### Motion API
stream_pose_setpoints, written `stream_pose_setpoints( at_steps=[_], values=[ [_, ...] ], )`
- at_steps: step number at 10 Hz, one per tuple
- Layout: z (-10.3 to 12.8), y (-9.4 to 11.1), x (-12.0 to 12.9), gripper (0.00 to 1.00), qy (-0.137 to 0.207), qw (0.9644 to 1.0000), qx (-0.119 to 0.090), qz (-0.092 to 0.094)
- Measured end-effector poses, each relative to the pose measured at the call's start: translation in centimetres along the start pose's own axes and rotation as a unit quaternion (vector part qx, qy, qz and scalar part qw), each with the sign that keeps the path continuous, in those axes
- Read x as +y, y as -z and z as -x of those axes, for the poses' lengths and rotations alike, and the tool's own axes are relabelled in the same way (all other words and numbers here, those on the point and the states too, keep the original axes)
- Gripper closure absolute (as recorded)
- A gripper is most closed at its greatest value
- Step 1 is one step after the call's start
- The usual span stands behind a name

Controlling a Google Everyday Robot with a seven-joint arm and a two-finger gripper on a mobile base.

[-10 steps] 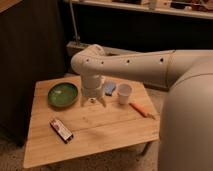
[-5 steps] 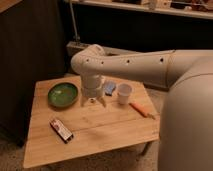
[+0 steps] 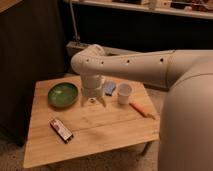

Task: Pick up the ceramic cup

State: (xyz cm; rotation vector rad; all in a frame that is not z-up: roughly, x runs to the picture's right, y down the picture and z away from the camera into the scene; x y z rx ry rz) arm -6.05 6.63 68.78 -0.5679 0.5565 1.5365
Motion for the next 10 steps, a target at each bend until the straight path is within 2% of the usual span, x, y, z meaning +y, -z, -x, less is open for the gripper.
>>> stream_pose_setpoints(
  at_steps=[7, 9, 10],
  values=[
    [0.0, 0.0, -0.2, 0.35, -0.002, 1.0, -0.003, 0.004],
    [0.1, -0.3, -1.7, 0.35, -0.028, 0.999, -0.03, 0.016],
    [-0.3, -0.2, -3.4, 0.35, -0.047, 0.9974, -0.05, 0.018]
  ],
)
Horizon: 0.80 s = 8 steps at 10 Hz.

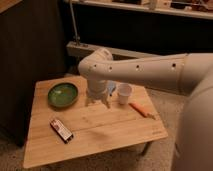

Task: Pick up the ceramic cup

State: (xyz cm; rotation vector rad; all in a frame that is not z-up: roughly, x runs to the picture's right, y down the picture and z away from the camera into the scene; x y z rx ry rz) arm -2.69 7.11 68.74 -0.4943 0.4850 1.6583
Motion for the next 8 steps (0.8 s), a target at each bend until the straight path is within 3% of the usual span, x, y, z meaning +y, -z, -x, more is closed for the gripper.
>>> stream_pose_setpoints(
  at_steps=[3, 5, 8],
  values=[
    [0.6, -0.8, -5.6, 0.35, -0.069, 0.9968, -0.04, 0.001],
    [3.1, -2.5, -7.7, 0.35, -0.09, 0.9949, -0.043, 0.009],
    [7.3, -3.5, -10.0, 0.35, -0.107, 0.9925, -0.044, 0.039]
  ],
)
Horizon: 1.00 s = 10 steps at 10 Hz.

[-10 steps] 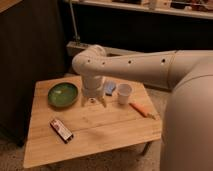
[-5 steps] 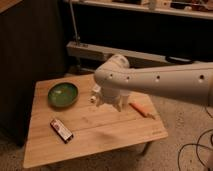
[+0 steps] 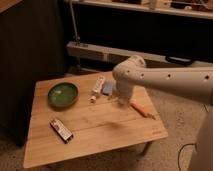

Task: Pick up the ceramic cup

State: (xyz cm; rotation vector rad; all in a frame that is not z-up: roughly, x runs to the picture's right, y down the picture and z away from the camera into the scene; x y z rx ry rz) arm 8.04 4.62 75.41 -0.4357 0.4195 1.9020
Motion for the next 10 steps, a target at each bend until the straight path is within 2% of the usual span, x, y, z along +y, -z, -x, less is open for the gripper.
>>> stream_pose_setpoints(
  at_steps=[2, 4, 6, 8, 10],
  values=[
    [2.5, 0.2, -0.9, 0.35, -0.013, 0.9998, 0.0, 0.015],
    [5.2, 1.3, -2.1, 0.35, -0.026, 0.9993, 0.0, 0.025],
    [6.8, 1.6, -3.6, 0.35, -0.045, 0.9978, 0.003, 0.049],
    [6.4, 0.6, -4.9, 0.35, -0.052, 0.9962, -0.009, 0.07],
    [5.4, -1.1, -5.3, 0.35, -0.04, 0.9947, -0.037, 0.087]
  ],
)
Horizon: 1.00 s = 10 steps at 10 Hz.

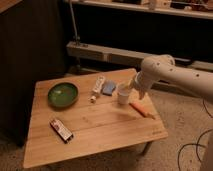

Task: Pick up the ceramic cup

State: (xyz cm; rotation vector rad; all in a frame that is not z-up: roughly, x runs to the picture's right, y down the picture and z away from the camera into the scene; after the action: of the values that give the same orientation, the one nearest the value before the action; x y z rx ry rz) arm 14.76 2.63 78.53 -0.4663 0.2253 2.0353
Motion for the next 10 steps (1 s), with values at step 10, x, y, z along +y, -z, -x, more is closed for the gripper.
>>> stream_pose_setpoints(
  at_steps=[10],
  values=[
    [1.0, -0.9, 0.0, 0.35, -0.014, 0.9997, -0.019, 0.011]
  ],
)
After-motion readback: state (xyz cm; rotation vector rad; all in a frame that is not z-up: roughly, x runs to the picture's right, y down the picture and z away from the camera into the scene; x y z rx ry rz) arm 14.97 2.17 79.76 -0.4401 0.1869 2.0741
